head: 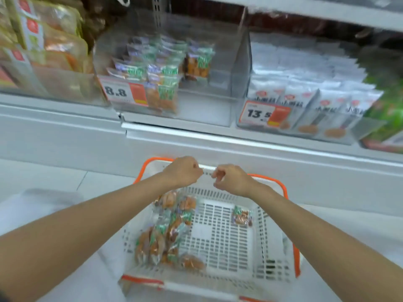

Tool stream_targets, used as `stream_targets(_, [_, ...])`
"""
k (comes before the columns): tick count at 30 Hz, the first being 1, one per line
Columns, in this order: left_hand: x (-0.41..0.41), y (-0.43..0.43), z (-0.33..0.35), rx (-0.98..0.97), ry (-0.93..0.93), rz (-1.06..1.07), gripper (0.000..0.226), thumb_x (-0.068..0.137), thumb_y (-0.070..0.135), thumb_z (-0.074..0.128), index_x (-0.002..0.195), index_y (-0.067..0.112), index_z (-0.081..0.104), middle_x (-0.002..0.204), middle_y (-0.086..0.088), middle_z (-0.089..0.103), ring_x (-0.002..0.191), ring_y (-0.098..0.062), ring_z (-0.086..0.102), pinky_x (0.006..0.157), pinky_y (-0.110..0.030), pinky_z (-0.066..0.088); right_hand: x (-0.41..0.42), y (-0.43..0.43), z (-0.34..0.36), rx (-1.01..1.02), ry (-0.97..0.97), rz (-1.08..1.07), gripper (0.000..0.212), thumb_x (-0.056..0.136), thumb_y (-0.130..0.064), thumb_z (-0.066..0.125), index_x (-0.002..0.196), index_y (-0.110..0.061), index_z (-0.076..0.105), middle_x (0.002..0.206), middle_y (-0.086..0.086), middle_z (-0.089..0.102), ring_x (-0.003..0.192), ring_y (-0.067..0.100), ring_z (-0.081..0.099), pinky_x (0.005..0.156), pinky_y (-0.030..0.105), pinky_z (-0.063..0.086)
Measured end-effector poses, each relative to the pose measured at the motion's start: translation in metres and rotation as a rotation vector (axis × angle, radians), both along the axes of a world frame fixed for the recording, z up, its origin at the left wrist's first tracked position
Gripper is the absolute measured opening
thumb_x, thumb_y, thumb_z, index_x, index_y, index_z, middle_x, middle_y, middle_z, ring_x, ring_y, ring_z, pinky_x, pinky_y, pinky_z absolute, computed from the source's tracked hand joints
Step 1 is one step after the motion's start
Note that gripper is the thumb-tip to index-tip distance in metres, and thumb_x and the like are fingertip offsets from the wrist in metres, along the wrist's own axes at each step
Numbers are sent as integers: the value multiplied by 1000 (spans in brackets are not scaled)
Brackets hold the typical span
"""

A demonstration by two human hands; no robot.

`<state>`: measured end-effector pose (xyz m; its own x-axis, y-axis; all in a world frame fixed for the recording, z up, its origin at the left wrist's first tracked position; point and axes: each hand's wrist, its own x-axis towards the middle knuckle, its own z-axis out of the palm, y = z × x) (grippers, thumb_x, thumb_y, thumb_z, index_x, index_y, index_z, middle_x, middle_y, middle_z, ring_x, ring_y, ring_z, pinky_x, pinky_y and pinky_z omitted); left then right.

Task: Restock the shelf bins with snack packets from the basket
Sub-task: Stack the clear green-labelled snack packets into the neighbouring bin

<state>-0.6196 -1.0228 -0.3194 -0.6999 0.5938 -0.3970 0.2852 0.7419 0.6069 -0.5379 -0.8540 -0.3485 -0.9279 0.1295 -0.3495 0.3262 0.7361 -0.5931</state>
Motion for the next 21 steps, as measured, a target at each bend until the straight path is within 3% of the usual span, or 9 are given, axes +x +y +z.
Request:
stream_targets(3, [1,-1,-39,-118,-30,-101,32,94,25,49,78,2,66,82,-12,68,77,-27,63,76,-37,51,19,36,-63,20,-271,-3,18,86,-10,70,104,-11,65,93,-4,59,84,15,57,79,32,49])
stream_targets(7, [4,2,-72,-221,-60,-163,24,91,25,48,70,15,54,80,-14,57,73,-22,54,76,-41,52,45,68,-133,135,-497,-81,46,85,-12,66,129,-11,53,127,10,56,84,25,62,74,38,57])
stream_targets(11, [11,3,-86,-277,-128,-216,29,89,18,44,61,11,41,70,-14,43,62,-20,39,61,-32,41,65,73,-191,238,-504,-147,49,82,-27,68,128,-14,56,126,11,59,113,32,58,95,42,49])
stream_targets(16, [7,1,-90,-295,-161,-177,24,93,20,49,75,8,57,86,-24,62,68,-23,50,63,-32,45,75,64,-256,616,-520,88,70,90,-39,61,145,-10,28,142,10,37,135,30,34,111,43,30])
stream_targets(18, [5,-1,-91,-305,-157,-160,21,94,21,49,79,10,59,84,-20,61,73,-25,55,69,-34,48,72,59,-264,721,-498,87,65,97,-30,50,150,-7,19,148,11,32,137,30,31,116,41,24])
stream_targets(21, [2,-2,-92,-286,-172,-115,15,88,20,51,75,15,55,78,-14,56,71,-24,55,70,-37,49,65,55,-265,809,-553,157,52,99,-28,45,145,-7,31,141,11,37,131,29,36,114,40,25])
